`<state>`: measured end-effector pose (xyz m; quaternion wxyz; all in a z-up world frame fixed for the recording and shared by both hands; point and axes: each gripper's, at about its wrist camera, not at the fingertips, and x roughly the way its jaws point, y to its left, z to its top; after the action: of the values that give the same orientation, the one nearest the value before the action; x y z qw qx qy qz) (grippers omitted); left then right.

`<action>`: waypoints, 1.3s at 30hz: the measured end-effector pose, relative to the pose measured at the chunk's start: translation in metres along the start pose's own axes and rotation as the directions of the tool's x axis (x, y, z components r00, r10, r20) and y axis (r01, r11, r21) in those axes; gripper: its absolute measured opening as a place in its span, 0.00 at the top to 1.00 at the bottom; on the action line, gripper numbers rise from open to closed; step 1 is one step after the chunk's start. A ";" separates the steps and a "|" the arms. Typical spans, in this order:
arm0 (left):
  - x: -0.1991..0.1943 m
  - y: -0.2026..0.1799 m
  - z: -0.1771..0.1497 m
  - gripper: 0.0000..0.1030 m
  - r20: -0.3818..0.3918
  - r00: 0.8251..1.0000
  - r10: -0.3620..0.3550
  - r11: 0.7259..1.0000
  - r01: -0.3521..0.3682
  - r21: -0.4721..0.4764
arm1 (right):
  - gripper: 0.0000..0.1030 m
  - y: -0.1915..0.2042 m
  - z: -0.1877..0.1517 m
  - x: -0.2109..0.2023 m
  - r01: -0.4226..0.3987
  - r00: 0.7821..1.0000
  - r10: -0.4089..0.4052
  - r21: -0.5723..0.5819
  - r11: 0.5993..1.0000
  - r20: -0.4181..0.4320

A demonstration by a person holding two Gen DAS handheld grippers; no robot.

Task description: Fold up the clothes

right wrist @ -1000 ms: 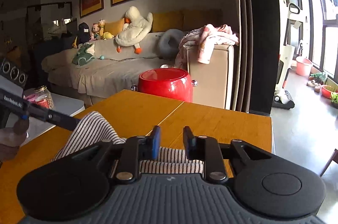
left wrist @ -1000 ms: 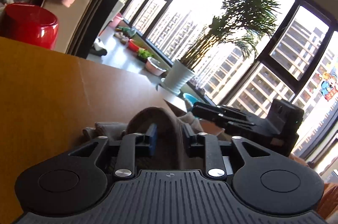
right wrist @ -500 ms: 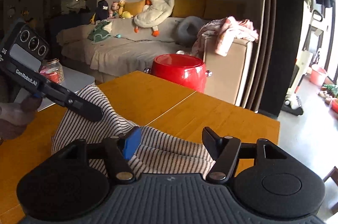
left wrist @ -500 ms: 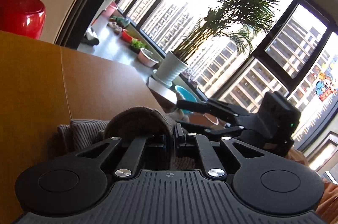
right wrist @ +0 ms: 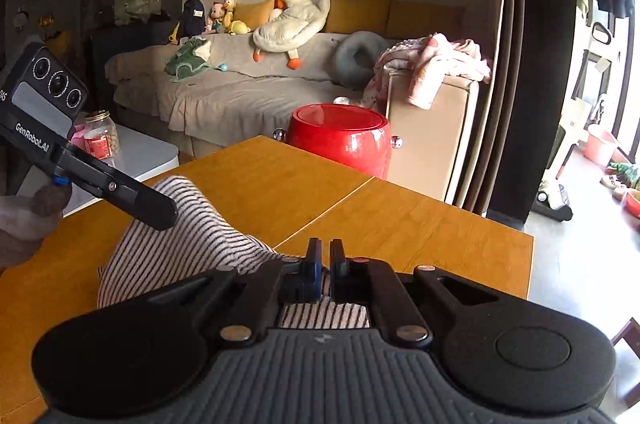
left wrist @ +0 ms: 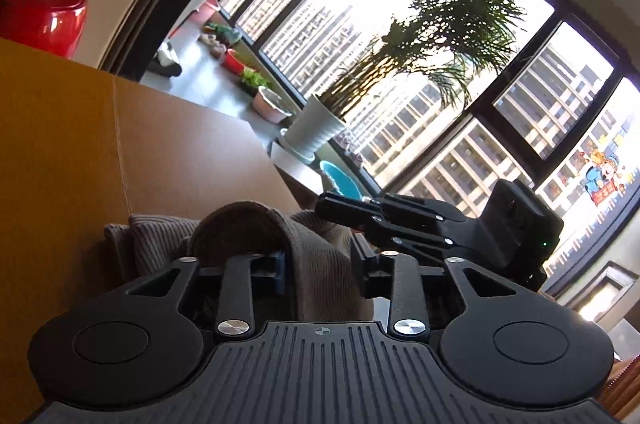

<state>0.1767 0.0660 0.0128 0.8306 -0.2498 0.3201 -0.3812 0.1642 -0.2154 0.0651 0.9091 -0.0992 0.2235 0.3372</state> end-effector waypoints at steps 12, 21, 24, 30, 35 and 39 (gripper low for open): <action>-0.037 0.013 0.007 0.94 0.098 0.991 0.091 0.996 -0.092 0.009 | 0.98 -0.011 -0.012 0.008 0.023 1.000 -0.024 0.068 0.997 0.002; -0.052 0.060 -0.001 0.93 0.059 0.944 0.324 0.945 -0.320 -0.061 | 0.96 -0.038 -0.034 0.050 0.210 0.971 -0.198 0.084 0.974 -0.130; -0.065 0.053 0.005 0.90 0.082 0.967 0.243 0.969 -0.237 -0.075 | 0.77 -0.036 -0.030 0.037 0.246 0.965 -0.241 0.044 0.968 -0.100; -0.048 0.012 0.007 0.49 0.059 0.998 0.027 0.999 -0.024 -0.047 | 0.55 -0.023 -0.011 0.003 0.217 0.976 -0.217 0.018 0.976 0.003; 0.002 0.010 0.004 0.55 -0.030 0.987 0.160 0.987 -0.160 -0.020 | 0.40 -0.019 -0.004 -0.009 0.154 0.986 -0.159 0.090 0.984 0.053; 0.009 0.008 0.005 0.63 -0.011 0.975 0.221 0.975 -0.220 0.024 | 0.36 -0.014 -0.014 -0.002 0.143 0.989 -0.145 0.086 0.986 0.014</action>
<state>0.1887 0.0643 0.0076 0.8684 -0.2007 0.3469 -0.2920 0.1675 -0.2322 0.0540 0.9368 -0.0729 0.2206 0.2617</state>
